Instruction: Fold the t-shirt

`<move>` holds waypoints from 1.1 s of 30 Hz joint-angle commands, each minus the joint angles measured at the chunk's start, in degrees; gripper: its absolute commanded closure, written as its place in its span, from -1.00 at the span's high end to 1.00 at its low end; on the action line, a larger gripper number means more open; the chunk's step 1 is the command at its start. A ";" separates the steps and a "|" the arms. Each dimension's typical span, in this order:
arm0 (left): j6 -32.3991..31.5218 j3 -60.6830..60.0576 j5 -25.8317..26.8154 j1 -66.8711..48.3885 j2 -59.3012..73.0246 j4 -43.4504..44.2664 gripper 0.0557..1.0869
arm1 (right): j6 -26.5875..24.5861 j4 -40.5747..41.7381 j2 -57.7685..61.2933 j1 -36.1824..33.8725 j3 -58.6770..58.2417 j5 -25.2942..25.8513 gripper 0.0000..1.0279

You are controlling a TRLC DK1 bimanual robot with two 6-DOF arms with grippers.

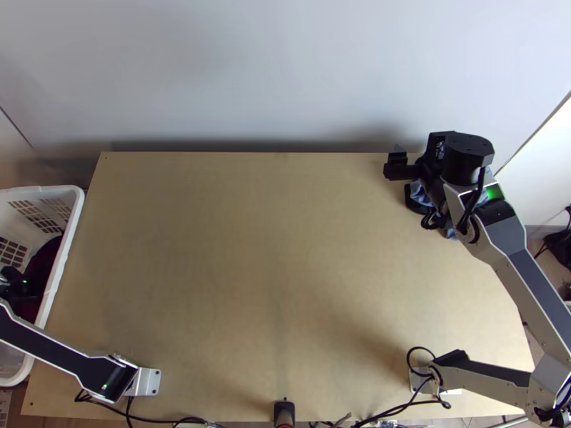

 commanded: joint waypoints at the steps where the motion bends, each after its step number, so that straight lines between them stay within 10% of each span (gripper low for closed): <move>1: -0.37 2.23 1.79 1.06 -4.68 -2.86 -0.92 | -0.20 0.29 0.10 -0.01 -0.58 0.17 0.90; 15: -6.61 4.25 5.39 -0.26 -26.30 -4.00 -0.92 | -0.20 0.99 0.10 -0.10 -1.81 0.35 0.90; 33: -19.18 35.28 11.81 -1.14 -37.11 -24.66 -0.92 | 0.07 2.22 -4.03 -1.95 -6.82 0.79 0.90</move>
